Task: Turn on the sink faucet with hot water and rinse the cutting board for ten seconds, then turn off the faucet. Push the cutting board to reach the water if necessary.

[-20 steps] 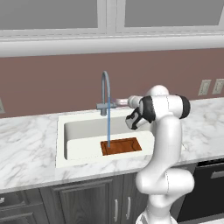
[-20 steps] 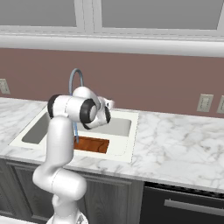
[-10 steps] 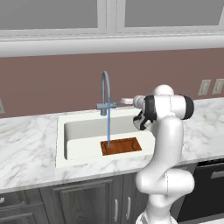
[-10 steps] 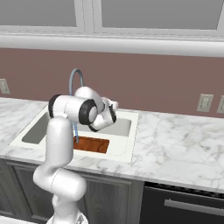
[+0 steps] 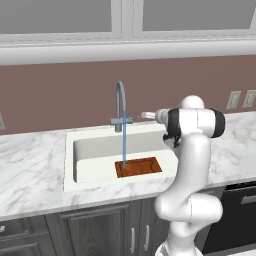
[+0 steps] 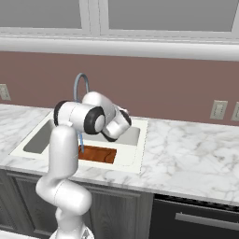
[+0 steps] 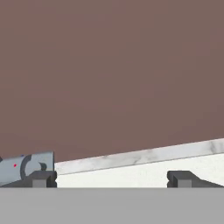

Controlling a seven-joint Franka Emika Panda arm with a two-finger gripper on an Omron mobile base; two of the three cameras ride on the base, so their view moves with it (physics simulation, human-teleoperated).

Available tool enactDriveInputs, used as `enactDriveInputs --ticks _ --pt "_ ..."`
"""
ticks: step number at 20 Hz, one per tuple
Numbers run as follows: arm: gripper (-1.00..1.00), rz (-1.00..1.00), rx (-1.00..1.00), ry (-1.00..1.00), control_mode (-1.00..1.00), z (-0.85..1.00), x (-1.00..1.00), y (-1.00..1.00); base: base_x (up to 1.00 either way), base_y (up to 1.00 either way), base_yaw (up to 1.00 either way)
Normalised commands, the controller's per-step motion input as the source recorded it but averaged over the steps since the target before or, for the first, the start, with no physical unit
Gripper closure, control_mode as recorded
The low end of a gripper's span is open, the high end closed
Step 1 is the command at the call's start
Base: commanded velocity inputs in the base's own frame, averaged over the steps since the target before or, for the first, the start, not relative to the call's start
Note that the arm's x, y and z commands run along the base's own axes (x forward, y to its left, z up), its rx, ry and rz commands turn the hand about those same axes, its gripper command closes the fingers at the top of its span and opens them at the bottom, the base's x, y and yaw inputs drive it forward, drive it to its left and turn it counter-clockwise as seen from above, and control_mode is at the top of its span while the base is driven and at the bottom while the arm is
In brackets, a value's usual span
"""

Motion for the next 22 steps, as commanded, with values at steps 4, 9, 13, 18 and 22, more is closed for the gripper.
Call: enactDriveInputs --ticks 4,9,13,18,22 --pt "-1.00 0.05 0.04 0.22 -1.00 0.33 0.00 -0.11 0.00 0.00 0.00" --pt "-1.00 0.05 0.04 0.19 -1.00 0.31 0.02 -0.02 0.00 0.00 0.00" --pt "-1.00 0.04 0.04 0.09 -1.00 0.31 0.04 -0.14 0.00 0.00 0.00" --pt "-1.00 0.05 0.04 0.01 -1.00 0.32 0.05 -0.14 0.00 0.00 0.00" --pt "-1.00 0.03 0.00 0.00 -1.00 0.05 0.00 -0.04 0.00 0.00 0.00"
